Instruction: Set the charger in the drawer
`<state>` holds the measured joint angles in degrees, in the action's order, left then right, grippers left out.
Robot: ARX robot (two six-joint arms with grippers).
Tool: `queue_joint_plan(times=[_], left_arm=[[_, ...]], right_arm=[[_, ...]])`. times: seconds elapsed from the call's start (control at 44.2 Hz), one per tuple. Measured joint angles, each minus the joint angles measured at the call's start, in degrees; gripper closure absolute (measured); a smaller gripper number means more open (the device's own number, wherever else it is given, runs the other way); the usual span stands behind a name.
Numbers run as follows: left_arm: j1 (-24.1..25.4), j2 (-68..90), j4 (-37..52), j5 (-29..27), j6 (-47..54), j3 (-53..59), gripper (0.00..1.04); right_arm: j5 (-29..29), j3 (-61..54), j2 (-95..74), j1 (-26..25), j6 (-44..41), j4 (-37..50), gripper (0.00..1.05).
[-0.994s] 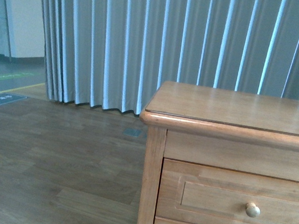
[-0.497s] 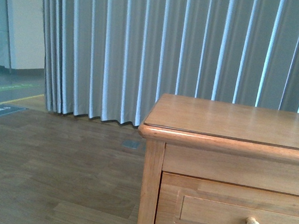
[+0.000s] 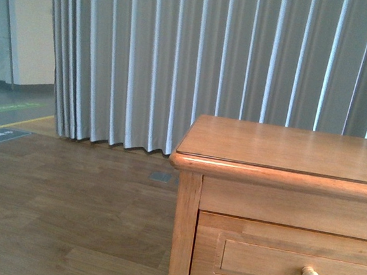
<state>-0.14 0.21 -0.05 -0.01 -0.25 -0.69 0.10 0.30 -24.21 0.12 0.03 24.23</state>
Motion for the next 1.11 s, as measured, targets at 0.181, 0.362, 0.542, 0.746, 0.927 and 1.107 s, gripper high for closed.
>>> queue_joint_plan(times=[0.181, 0.362, 0.542, 0.746, 0.927, 1.107], left_arm=[[0.00, 0.00, 0.00, 0.02, -0.02, 0.00, 0.06], [0.00, 0.00, 0.00, 0.00, 0.00, 0.00, 0.06], [0.00, 0.00, 0.00, 0.00, -0.02, 0.00, 0.06], [0.00, 0.00, 0.00, 0.00, 0.00, 0.00, 0.06], [0.00, 0.00, 0.00, 0.00, 0.00, 0.00, 0.06], [0.00, 0.00, 0.00, 0.00, 0.00, 0.00, 0.06]], right_arm=[[0.00, 0.00, 5.33, 0.00, 0.00, -5.20, 1.03], [0.00, 0.00, 9.97, 0.00, 0.00, -9.79, 1.03], [-0.02, 0.00, 13.57, 0.00, 0.00, -13.40, 1.03], [-0.17, 0.04, 23.89, 0.00, 0.00, -23.89, 1.03], [-0.17, 0.04, 23.96, 0.00, 0.00, -24.15, 1.03], [-0.17, 0.04, 23.96, 0.00, -0.07, -24.15, 0.98]])
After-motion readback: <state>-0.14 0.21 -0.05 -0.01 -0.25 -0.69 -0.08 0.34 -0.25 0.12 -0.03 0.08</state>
